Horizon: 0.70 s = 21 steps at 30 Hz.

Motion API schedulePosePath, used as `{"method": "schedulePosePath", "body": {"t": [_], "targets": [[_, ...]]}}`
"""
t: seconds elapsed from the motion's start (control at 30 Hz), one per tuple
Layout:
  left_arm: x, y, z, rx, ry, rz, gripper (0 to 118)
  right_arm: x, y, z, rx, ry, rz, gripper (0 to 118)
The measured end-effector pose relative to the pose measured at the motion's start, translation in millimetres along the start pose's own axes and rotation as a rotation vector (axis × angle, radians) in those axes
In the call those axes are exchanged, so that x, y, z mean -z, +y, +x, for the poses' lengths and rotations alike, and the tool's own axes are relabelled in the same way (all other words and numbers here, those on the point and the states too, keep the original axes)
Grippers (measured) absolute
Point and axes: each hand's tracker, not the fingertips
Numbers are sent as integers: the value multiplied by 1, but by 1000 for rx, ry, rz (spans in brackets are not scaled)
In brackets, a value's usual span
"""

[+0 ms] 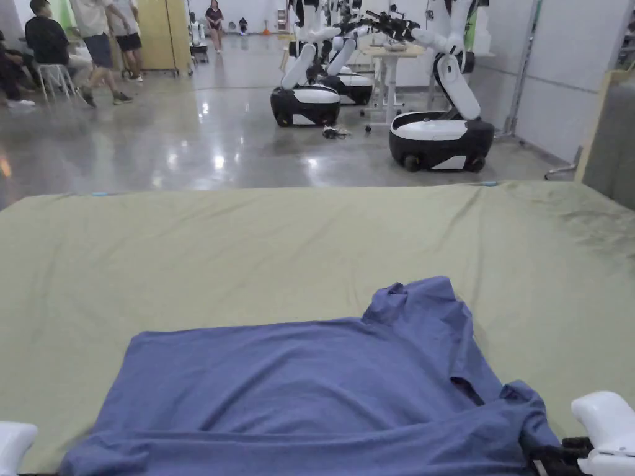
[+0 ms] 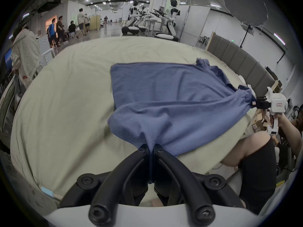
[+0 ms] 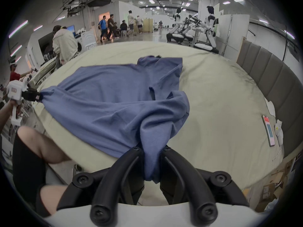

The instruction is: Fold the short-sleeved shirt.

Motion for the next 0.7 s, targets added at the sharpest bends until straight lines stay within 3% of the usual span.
{"method": "schedulePosePath", "body": {"t": [0.13, 0.17, 0.2, 0.23, 0.27, 0.3, 0.33, 0.43, 0.53, 0.57, 0.63, 0.7], "targets": [[11, -20, -2, 15, -10, -47, 3, 4, -20, -2, 1, -12, -44, 17], [14, -21, -1, 11, -2, -54, 7, 8, -20, 0, 16, -6, -56, 17], [17, -21, -3, 4, 18, -73, 19, 9, -19, 0, 36, -4, -58, 20], [17, -21, -3, -5, 53, -102, 53, 8, -18, 0, 67, 11, -66, 45], [16, -20, -3, 1, 95, -110, 81, 6, -15, 3, 101, 31, -96, 84], [12, -20, -4, 23, 109, -117, 102, 4, -16, 6, 110, 54, -127, 111], [8, -17, 0, 24, 105, -99, 105, 1, -18, 7, 115, 49, -137, 118], [-31, -3, -4, -69, 105, 65, 104, -23, -8, 14, 127, -15, -30, 105], [-65, 28, 1, -131, 98, 252, 75, -47, 28, 10, 158, -53, 160, 70], [-72, 39, 2, -134, 92, 300, 75, -53, 40, 7, 152, -61, 226, 70], [-76, 64, 11, -130, 143, 383, 0, -61, 67, 1, 119, -64, 347, 10], [-63, 93, 6, -97, 92, 387, 0, -59, 94, -2, 102, -55, 418, 7]]}}
